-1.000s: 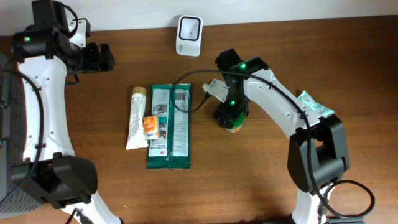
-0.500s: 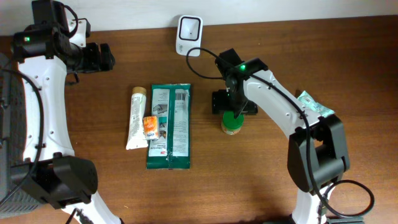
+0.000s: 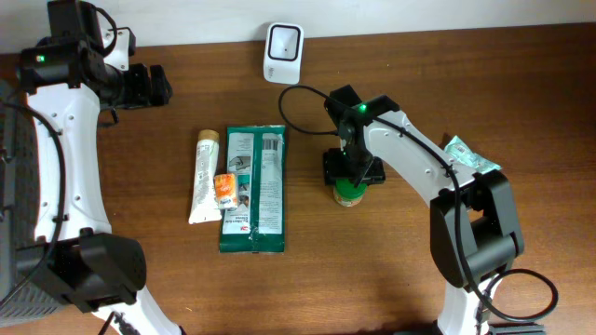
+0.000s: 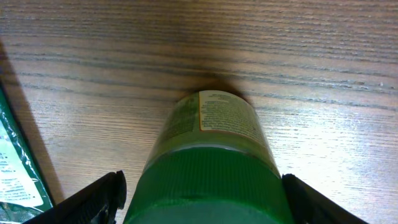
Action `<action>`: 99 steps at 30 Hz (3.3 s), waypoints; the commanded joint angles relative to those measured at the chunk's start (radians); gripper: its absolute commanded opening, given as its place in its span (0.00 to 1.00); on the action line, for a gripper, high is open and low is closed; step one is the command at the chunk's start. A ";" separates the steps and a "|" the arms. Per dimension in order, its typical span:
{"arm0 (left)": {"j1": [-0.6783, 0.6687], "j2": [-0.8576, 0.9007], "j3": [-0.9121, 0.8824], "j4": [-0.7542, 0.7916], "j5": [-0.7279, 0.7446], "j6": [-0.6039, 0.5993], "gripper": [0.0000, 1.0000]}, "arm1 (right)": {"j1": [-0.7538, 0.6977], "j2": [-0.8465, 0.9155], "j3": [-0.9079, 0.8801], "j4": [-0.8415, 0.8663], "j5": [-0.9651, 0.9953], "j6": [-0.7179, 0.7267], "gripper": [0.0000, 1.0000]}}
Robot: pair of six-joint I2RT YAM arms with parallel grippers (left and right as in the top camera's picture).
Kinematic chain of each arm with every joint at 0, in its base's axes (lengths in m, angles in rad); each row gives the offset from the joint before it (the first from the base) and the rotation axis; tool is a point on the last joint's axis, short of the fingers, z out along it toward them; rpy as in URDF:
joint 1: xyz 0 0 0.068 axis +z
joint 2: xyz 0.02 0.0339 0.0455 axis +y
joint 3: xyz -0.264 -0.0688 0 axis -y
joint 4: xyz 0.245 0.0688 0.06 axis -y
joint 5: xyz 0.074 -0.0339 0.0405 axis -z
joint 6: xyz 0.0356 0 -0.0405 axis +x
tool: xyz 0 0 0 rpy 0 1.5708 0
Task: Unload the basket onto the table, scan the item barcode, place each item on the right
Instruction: 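Grasp the green-lidded jar with the right gripper, then lift the jar and hold its label over the white scanner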
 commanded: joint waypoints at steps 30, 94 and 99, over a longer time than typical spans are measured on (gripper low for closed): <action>0.006 0.007 0.001 0.002 0.008 0.013 0.99 | -0.245 -0.011 0.208 -0.156 -1.307 -0.759 0.49; 0.006 0.007 0.001 0.002 0.008 0.012 0.99 | 0.027 -0.074 0.487 0.593 0.251 -0.629 0.42; 0.006 0.007 0.001 0.002 0.008 0.013 0.99 | -0.164 -0.153 0.486 0.003 0.084 -0.325 0.43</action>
